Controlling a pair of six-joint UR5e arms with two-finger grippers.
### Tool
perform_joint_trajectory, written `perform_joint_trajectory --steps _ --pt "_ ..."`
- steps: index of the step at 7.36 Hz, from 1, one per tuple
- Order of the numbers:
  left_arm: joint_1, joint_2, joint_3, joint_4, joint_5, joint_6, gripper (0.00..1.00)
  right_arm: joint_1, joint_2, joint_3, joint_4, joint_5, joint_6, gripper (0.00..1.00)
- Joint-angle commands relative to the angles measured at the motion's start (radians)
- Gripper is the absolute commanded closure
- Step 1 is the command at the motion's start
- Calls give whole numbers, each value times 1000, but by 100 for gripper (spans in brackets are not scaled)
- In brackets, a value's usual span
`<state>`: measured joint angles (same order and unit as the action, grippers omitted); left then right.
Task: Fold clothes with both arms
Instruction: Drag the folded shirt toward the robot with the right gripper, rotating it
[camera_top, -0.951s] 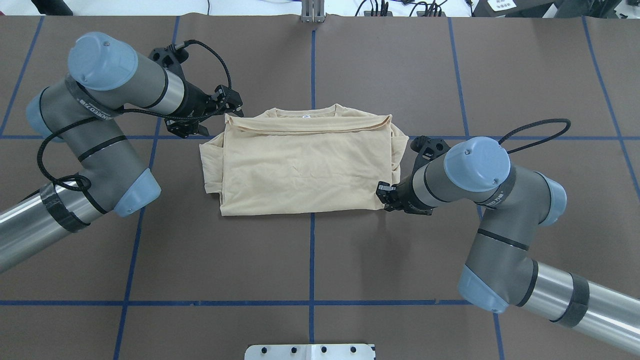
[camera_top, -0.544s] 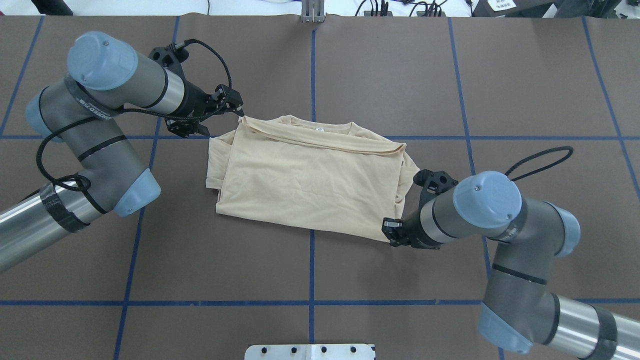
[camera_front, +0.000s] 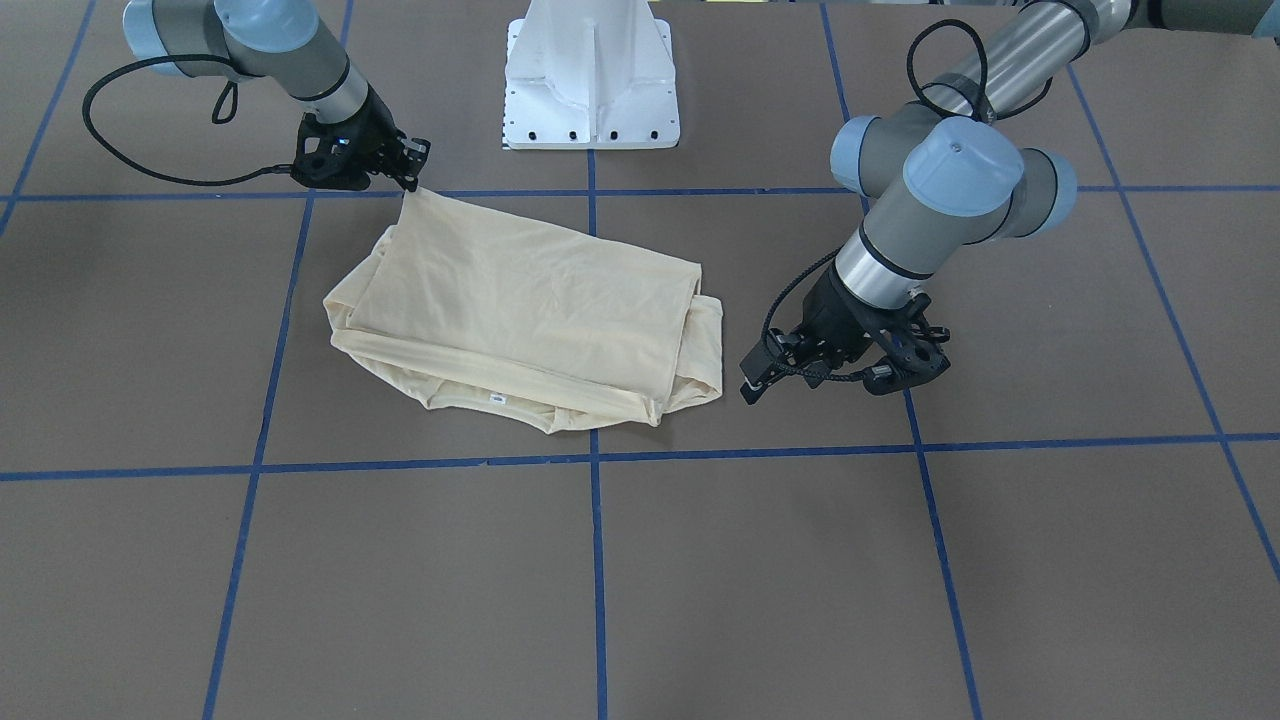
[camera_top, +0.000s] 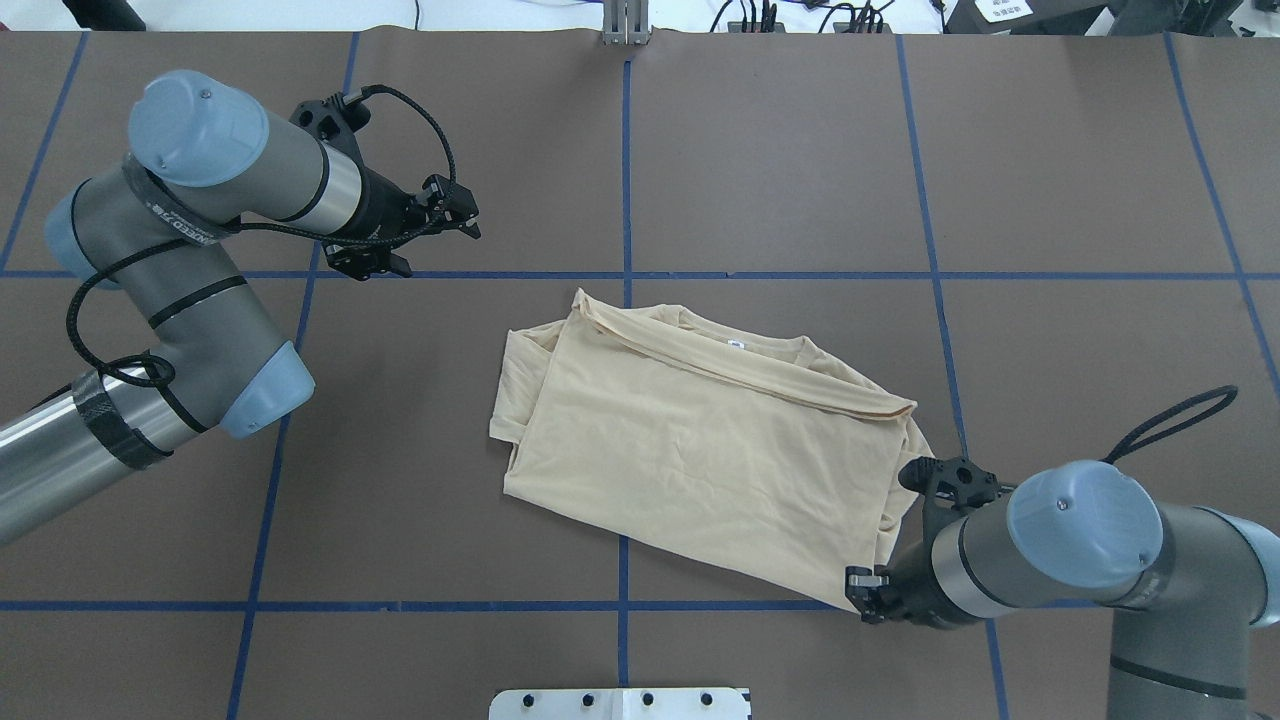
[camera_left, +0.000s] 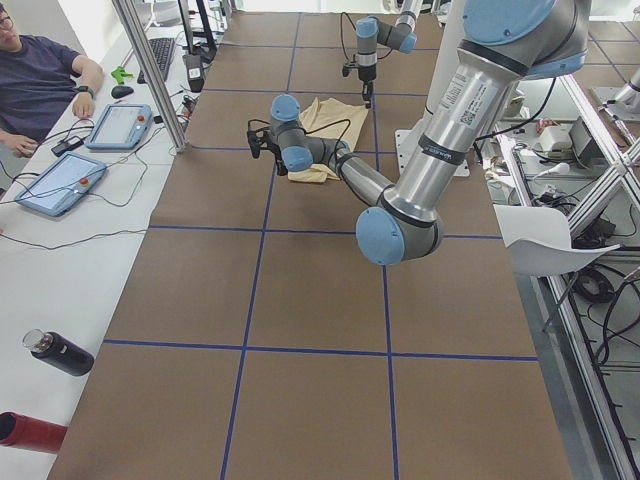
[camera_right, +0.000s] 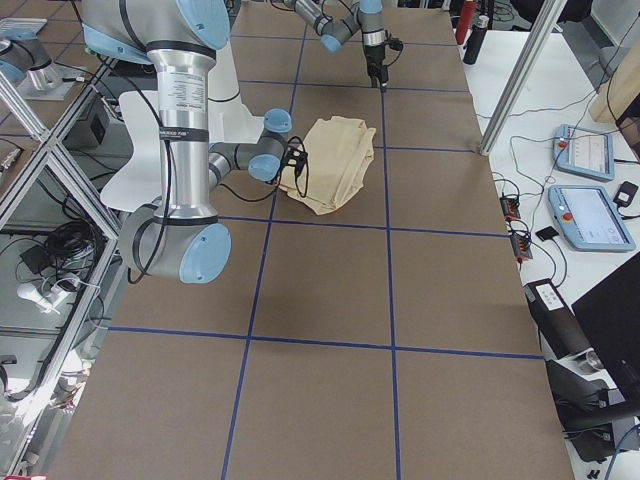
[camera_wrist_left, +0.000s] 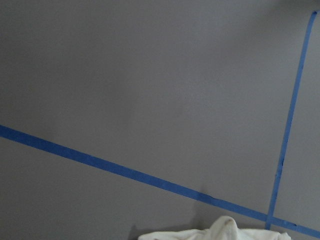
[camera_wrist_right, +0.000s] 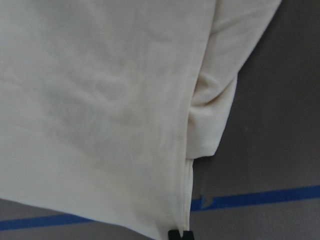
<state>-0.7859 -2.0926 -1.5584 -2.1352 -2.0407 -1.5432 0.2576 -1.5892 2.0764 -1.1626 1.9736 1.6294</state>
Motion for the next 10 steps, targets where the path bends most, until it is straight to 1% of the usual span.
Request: perform_joint_trajectory --steps 1,2,3,4,5,6,7,8,9,10 --pt "-1 5 0 0 0 0 1 -117 -28 43 0 73 100 100" --pt "-1 5 1 0 0 2 1 -167 -28 50 0 76 149 100" --pt "-1 6 1 0 0 2 1 -190 -25 51 0 76 165 100" --pt "0 11 1 -2 -1 2 1 -176 -21 50 0 85 165 88" --pt "1 11 1 -5 -1 2 0 -147 -20 50 0 87 165 1" --pt "2 8 -2 -6 -1 2 0 -85 -15 50 1 88 165 0" --pt "17 6 -37 -3 -3 -1 0 -8 -3 48 7 91 155 0" --pt "57 28 -108 1 -9 -20 0 74 35 45 9 93 124 0" --pt "112 64 -209 26 -7 -123 0 166 67 45 6 103 69 0" --pt "173 63 -292 102 -3 -185 0 243 84 44 4 105 52 0"
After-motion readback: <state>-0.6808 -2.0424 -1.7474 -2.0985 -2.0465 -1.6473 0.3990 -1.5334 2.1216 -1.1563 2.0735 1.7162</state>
